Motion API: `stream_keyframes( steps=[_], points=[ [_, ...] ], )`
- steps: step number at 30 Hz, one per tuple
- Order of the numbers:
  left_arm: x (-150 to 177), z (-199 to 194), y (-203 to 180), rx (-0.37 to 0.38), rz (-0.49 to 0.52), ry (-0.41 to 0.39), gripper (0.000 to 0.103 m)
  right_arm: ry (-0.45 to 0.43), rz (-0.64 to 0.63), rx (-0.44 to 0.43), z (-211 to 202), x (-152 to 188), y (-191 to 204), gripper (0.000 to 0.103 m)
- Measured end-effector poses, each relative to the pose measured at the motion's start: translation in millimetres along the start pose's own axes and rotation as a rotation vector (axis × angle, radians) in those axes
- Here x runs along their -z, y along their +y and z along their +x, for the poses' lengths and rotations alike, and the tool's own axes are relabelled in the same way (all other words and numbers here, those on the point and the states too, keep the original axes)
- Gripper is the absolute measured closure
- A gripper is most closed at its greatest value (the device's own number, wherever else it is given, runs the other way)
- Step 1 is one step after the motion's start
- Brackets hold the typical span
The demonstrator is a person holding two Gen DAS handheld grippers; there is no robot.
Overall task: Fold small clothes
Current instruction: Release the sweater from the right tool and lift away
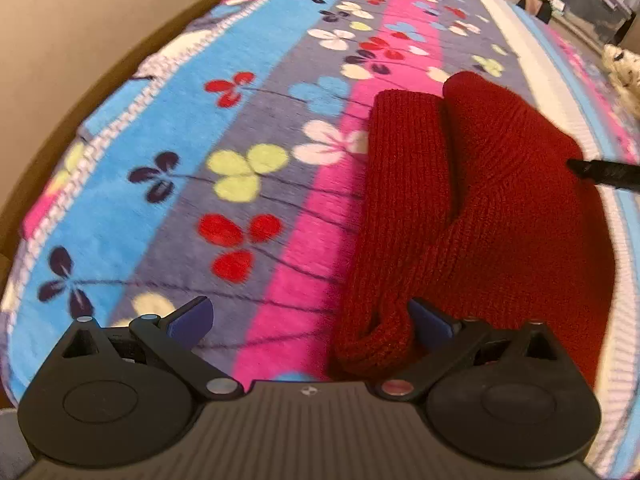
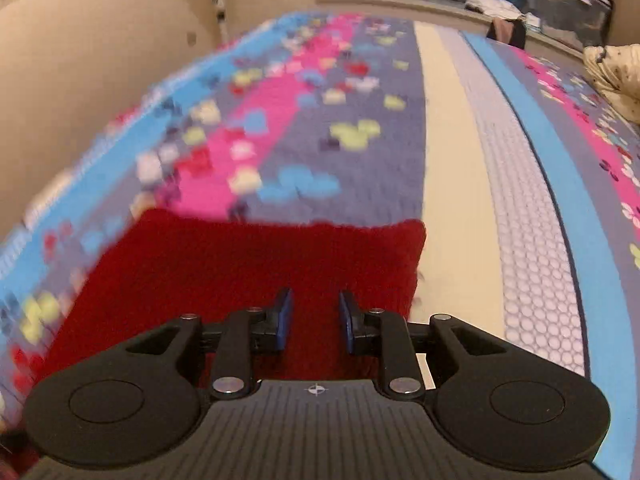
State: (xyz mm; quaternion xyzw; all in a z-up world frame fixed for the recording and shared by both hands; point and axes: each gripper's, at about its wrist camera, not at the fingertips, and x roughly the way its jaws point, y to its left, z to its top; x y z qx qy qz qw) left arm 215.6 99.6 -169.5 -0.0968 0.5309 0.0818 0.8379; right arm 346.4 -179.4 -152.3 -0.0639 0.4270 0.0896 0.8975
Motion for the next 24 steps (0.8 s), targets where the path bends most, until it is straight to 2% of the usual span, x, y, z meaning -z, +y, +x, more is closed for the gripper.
stream_keyframes(
  steps=[1, 4, 5, 7, 12, 16, 20, 24],
  points=[
    [0.3, -5.6, -0.6, -0.006, -0.002, -0.001, 0.0, -0.011, 0.03, 0.006, -8.0, -2.1, -0.9, 0.072],
    [6.9, -24.8, -0.4, -0.026, 0.016, -0.02, 0.0, -0.024, 0.241, -0.06, -60.3, 6.9, -15.7, 0.04],
    [10.8, -30.8, 2.2, -0.013, 0.009, -0.005, 0.0, -0.037, 0.281, -0.077, -82.4, 18.5, -18.5, 0.03],
    [20.4, -42.8, 7.7, 0.008, 0.002, 0.009, 0.0, -0.05, 0.298, -0.091, -131.2, 53.1, -18.0, 0.021],
    [54.7, -79.5, 14.8, -0.016, 0.053, -0.017, 0.0, -0.012, 0.319, -0.031, -231.5, 165.1, -3.6, 0.018],
    [85.6, -109.8, 19.9, -0.005, 0.067, -0.025, 0.0, 0.033, 0.378, -0.022, -272.4, 228.1, 5.3, 0.018],
    [110.7, -135.2, 21.7, 0.008, 0.076, -0.036, 0.0, 0.046, 0.409, -0.011, -293.9, 256.8, 8.3, 0.018],
    [128.6, -150.6, 22.3, 0.009, 0.083, -0.034, 0.0, 0.027, 0.406, -0.012, -308.1, 263.5, 10.4, 0.018]
  ],
)
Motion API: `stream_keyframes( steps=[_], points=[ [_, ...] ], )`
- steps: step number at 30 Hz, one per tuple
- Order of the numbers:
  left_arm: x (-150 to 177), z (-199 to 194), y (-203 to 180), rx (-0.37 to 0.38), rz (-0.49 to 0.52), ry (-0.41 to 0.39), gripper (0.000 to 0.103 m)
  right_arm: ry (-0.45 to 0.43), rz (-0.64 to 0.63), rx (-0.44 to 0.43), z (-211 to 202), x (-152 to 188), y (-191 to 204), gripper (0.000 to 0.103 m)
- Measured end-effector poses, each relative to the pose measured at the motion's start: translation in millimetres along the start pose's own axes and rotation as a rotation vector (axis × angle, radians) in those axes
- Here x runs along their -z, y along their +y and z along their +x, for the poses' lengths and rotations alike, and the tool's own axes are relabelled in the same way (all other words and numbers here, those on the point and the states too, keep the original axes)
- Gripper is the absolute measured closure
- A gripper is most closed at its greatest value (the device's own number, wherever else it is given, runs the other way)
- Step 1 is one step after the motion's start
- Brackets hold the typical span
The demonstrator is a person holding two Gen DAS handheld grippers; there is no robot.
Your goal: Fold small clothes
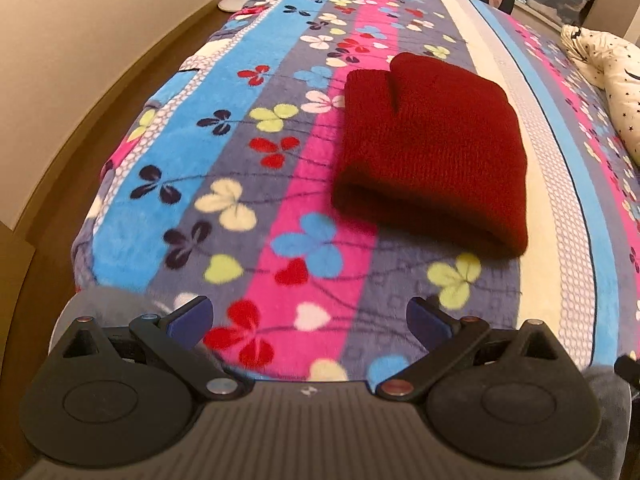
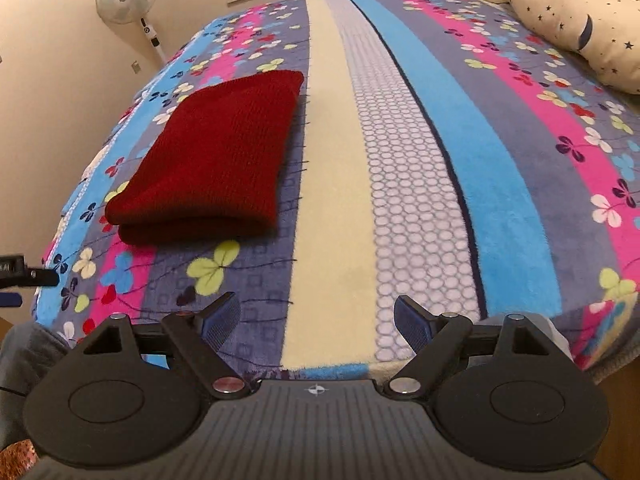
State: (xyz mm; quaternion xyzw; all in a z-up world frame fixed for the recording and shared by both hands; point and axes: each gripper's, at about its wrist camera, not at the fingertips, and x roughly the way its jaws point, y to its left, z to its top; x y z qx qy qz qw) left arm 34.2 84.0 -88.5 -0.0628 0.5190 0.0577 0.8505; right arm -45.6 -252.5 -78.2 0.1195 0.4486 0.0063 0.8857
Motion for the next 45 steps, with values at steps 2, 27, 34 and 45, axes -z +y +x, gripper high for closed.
stream_keyframes(
  steps=[2, 27, 34, 45],
  points=[
    [5.7, -4.6, 0.0, -0.003, -0.001, 0.0, 0.0, -0.012, -0.008, -0.008, -4.9, 0.7, 1.5, 0.018],
    [-5.9, 9.7, -6.2, -0.022, 0.006, 0.037, 0.0, 0.003, 0.017, -0.004, 10.6, -21.3, -8.1, 0.018],
    [-29.6, 12.9, -2.0, -0.024, -0.107, 0.002, 0.0, 0.021, 0.053, -0.086, 25.8, -52.1, -17.3, 0.017],
    [-88.9, 64.5, -20.2, 0.07, -0.31, 0.037, 0.0, 0.01, 0.092, -0.246, 92.9, -178.7, -21.0, 0.014]
  ],
)
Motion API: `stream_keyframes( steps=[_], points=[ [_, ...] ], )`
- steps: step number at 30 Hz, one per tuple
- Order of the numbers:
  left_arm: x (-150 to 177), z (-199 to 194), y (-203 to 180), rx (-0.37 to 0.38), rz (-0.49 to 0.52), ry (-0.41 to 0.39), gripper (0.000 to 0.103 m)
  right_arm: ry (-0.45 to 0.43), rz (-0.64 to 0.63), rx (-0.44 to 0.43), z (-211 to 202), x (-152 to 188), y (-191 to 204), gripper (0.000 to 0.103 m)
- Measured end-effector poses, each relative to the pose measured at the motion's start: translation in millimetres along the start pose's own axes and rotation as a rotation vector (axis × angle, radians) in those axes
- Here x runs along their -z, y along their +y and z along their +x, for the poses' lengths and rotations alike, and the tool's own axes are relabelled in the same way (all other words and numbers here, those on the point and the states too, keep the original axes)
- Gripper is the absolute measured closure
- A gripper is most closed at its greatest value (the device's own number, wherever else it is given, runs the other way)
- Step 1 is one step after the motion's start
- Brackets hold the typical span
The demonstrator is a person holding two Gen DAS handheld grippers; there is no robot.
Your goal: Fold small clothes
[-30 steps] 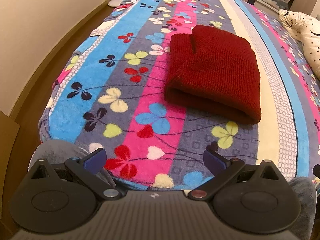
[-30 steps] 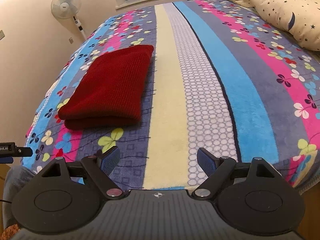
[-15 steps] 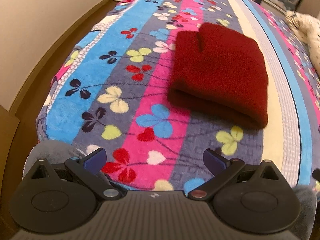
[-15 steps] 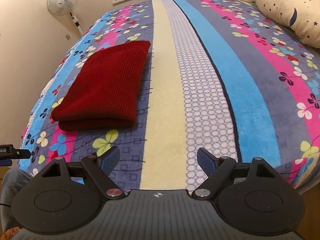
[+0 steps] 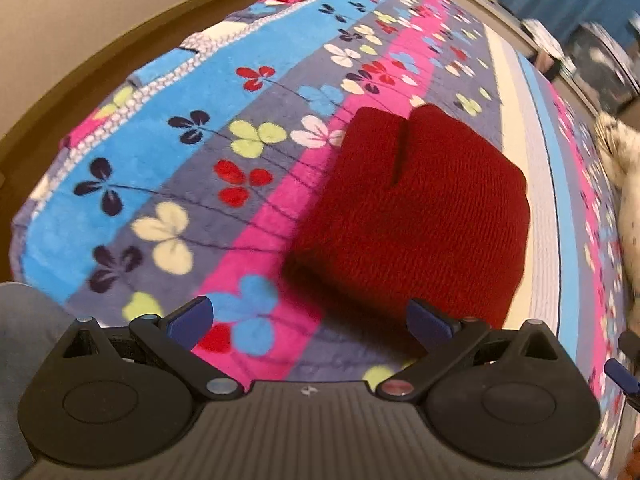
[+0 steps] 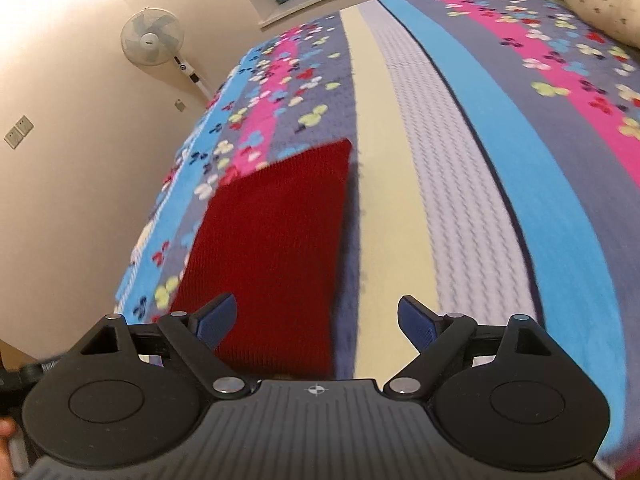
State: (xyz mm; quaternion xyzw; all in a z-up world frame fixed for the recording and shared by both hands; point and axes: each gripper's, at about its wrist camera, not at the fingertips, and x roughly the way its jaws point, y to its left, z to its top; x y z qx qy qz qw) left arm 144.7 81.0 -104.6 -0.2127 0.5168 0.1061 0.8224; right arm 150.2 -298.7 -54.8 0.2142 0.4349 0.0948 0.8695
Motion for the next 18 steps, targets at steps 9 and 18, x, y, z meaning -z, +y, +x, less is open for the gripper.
stream_keyframes(
  steps=[9, 18],
  points=[
    [-9.7, 60.8, -3.8, -0.009, -0.119, 0.032, 0.0, 0.096, -0.009, -0.026, 120.5, -103.9, -10.7, 0.014],
    [-14.2, 92.3, 7.9, 0.035, -0.226, 0.046, 0.0, 0.23, -0.035, 0.035, 244.4, -143.2, -15.9, 0.013]
  ],
)
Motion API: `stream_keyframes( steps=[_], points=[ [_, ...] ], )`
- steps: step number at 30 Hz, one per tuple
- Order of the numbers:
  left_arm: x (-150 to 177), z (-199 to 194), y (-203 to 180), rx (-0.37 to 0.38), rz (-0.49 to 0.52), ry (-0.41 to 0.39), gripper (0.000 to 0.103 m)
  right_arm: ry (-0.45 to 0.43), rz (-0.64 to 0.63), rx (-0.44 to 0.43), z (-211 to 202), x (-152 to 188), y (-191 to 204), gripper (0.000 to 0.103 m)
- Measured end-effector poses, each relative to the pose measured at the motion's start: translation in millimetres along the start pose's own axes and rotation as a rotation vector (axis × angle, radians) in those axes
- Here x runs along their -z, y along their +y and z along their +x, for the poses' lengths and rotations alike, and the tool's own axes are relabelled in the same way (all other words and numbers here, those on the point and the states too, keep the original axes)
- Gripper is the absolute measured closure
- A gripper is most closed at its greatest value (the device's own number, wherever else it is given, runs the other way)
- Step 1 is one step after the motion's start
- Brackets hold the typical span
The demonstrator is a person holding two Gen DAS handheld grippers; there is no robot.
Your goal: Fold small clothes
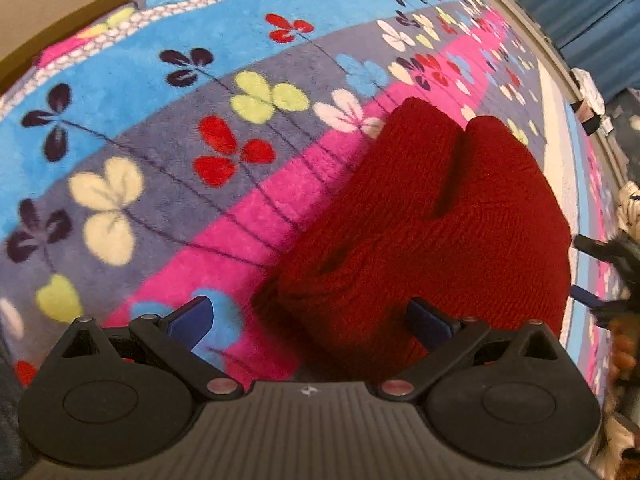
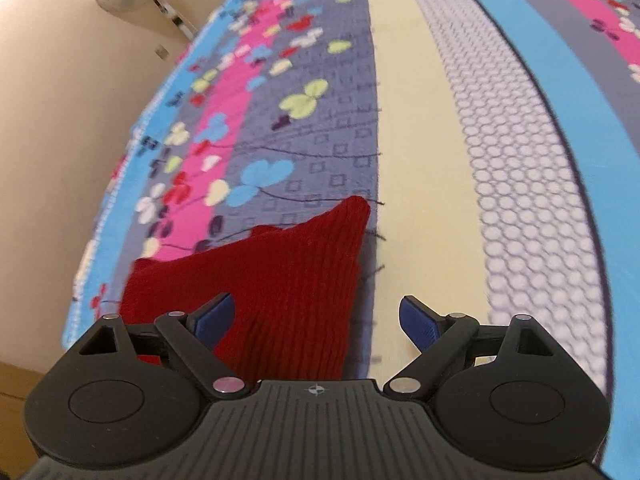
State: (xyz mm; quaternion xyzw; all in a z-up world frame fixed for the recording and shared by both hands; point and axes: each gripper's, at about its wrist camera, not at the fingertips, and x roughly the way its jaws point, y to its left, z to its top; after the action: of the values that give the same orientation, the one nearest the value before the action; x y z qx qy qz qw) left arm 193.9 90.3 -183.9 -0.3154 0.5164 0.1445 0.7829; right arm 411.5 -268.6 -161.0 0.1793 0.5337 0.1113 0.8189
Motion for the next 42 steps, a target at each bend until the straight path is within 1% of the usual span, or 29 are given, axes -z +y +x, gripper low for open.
stream_keyframes(
  steps=[5, 7, 8, 10, 12, 13, 14, 15, 16, 17, 18, 20, 22, 24, 26, 28, 29, 31, 32, 33, 34, 35, 36, 37, 38, 39, 40, 41, 42],
  points=[
    [1.7, 6.3, 1.9, 0.07, -0.051, -0.002, 0.0, 0.048, 0.006, -0.025, 43.9, -20.5, 2.5, 0.007],
    [3.7, 6.7, 3.2, 0.116, -0.077, -0.001, 0.0, 0.085, -0.011, -0.041, 59.0, -26.1, 7.5, 0.006],
    [4.3, 7.4, 2.6, 0.123, -0.082, -0.005, 0.0, 0.101, -0.028, -0.04, 65.7, -28.2, 10.2, 0.005],
    [4.5, 11.6, 1.5, 0.112, -0.077, -0.017, 0.0, 0.119, -0.056, -0.043, 76.4, -31.6, 14.2, 0.004],
    [1.0, 21.4, 4.8, 0.071, -0.082, -0.001, 0.0, 0.136, -0.06, -0.073, 82.8, -34.4, 13.8, 0.006],
    [-2.9, 25.3, 8.7, 0.048, -0.094, 0.001, 0.0, 0.123, -0.041, -0.088, 82.1, -34.3, 12.1, 0.021],
    [-6.9, 27.8, 13.6, 0.031, -0.114, -0.007, 0.002, 0.12, -0.029, -0.081, 81.9, -33.7, 12.5, 0.04],
    [-9.8, 28.8, 16.9, 0.033, -0.124, -0.01, 0.004, 0.115, -0.06, -0.053, 80.9, -32.7, 16.7, 0.045],
    [-12.6, 28.2, 17.7, 0.043, -0.116, -0.013, 0.017, 0.112, -0.1, -0.038, 79.6, -31.3, 21.3, 0.053],
    [-14.7, 26.3, 14.8, 0.074, -0.08, -0.021, 0.042, 0.105, -0.131, -0.03, 76.3, -29.6, 24.7, 0.06],
    [-17.5, 23.7, 8.2, 0.09, -0.032, -0.027, 0.043, 0.095, -0.149, -0.026, 72.4, -28.5, 26.9, 0.063],
    [-26.2, 22.1, -6.5, 0.054, 0.049, -0.036, 0.053, 0.064, -0.148, -0.017, 60.7, -24.7, 25.5, 0.068],
    [-45.6, 28.8, -17.3, 0.041, 0.105, -0.035, 0.054, 0.024, -0.134, -0.001, 46.7, -14.2, 17.4, 0.069],
    [-74.6, 41.0, -29.1, 0.061, 0.168, -0.032, 0.054, -0.002, -0.082, 0.044, 29.2, 6.4, -1.2, 0.07],
    [-111.9, 60.0, -55.9, 0.085, 0.316, 0.001, 0.054, -0.043, 0.038, 0.049, 5.5, 39.5, -28.6, 0.07],
    [-141.8, 76.9, -95.7, 0.114, 0.477, 0.034, 0.054, -0.093, 0.195, 0.024, -19.7, 80.6, -53.0, 0.071],
    [-149.9, 83.6, -112.8, 0.121, 0.538, 0.043, 0.054, -0.127, 0.265, 0.009, -31.9, 104.6, -60.7, 0.071],
    [-160.9, 101.5, -158.2, 0.14, 0.676, 0.071, 0.053, -0.22, 0.424, -0.034, -54.5, 163.2, -67.3, 0.071],
    [-160.6, 109.1, -178.1, 0.14, 0.737, 0.076, 0.051, -0.251, 0.47, -0.043, -59.8, 185.0, -64.2, 0.071],
    [-157.8, 114.5, -191.6, 0.146, 0.761, 0.08, 0.049, -0.284, 0.521, -0.046, -63.7, 211.3, -57.3, 0.071],
    [-155.9, 117.6, -200.6, 0.153, 0.772, 0.085, 0.045, -0.304, 0.549, -0.042, -65.4, 227.0, -51.2, 0.071],
    [-152.4, 118.3, -206.0, 0.148, 0.785, 0.078, 0.043, -0.322, 0.575, -0.037, -67.0, 238.1, -46.6, 0.067],
    [-149.7, 116.4, -206.2, 0.141, 0.789, 0.062, 0.041, -0.337, 0.602, -0.028, -69.1, 242.0, -46.3, 0.063],
    [-147.2, 112.2, -202.3, 0.137, 0.792, 0.042, 0.037, -0.336, 0.609, -0.018, -72.3, 237.8, -49.7, 0.053],
    [-145.9, 105.2, -194.0, 0.144, 0.787, 0.015, 0.031, -0.322, 0.597, -0.014, -75.8, 228.5, -55.3, 0.048],
    [-147.4, 99.3, -186.1, 0.156, 0.767, -0.003, 0.022, -0.313, 0.575, -0.002, -80.7, 214.7, -62.0, 0.048],
    [-150.4, 94.1, -177.7, 0.172, 0.736, -0.004, 0.005, -0.34, 0.552, 0.019, -87.7, 204.9, -66.4, 0.046],
    [-155.8, 90.8, -166.3, 0.205, 0.685, 0.003, 0.0, -0.384, 0.518, 0.038, -95.3, 193.2, -68.3, 0.039],
    [-156.9, 89.2, -160.4, 0.223, 0.651, 0.0, 0.0, -0.414, 0.461, 0.048, -101.1, 177.7, -67.3, 0.034]
  ],
)
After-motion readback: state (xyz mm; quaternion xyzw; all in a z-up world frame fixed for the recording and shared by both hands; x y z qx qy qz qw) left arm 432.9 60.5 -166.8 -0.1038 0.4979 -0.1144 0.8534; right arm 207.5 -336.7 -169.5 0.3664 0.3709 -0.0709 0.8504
